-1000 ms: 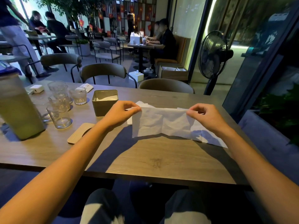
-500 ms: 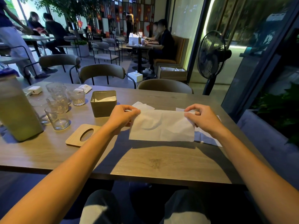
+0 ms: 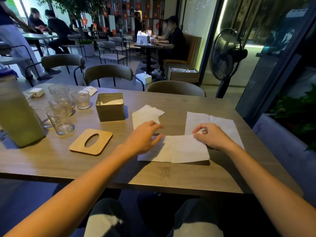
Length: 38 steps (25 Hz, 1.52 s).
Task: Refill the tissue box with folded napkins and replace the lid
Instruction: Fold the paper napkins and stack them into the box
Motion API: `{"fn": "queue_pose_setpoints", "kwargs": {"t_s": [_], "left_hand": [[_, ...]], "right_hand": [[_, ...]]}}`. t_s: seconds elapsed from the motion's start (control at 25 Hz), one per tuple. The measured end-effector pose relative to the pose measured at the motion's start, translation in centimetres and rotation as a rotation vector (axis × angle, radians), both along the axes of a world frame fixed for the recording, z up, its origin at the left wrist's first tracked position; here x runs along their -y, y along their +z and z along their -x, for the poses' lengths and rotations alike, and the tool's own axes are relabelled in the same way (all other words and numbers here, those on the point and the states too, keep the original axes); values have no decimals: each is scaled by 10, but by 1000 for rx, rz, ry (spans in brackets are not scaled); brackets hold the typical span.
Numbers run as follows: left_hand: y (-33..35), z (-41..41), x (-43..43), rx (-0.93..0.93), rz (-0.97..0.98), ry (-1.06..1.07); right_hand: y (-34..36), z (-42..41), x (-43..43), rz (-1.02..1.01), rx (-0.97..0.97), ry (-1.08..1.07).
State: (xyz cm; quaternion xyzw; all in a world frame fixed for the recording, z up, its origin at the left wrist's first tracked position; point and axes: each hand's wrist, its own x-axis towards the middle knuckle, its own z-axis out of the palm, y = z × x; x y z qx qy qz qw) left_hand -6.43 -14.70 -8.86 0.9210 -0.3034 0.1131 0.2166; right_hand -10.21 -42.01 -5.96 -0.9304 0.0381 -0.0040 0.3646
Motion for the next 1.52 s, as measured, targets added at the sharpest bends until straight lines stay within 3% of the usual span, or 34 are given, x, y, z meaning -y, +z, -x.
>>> {"fn": "queue_pose_setpoints", "kwargs": {"t_s": [0.16, 0.32, 0.52, 0.76, 0.84, 0.96, 1.28, 1.4, 1.52], "left_hand": [[-21, 14, 19, -38, -366, -190], [-25, 14, 19, -119, -403, -194], [-14, -2, -3, -109, -280, -84], [-29, 7, -23, -159, -434, -37], [-28, 8, -24, -160, -349, -35], [-23, 4, -34, -180, -49, 69], [-23, 25, -59, -84, 225, 233], [-26, 30, -46, -9, 0, 47], [-34, 25, -38, -75, -218, -55]], "right_hand": [[0, 1, 0, -4, 17, -30], [6, 1, -2, -115, 54, -42], [18, 0, -13, -231, 72, -56], [27, -12, -58, -211, 91, -45], [26, -16, -79, -270, 34, 7], [20, -17, -109, -326, -12, 126], [-30, -20, -127, -31, 118, 274], [-39, -18, -119, 125, 270, 354], [-39, -19, -105, 301, 341, 355]]}}
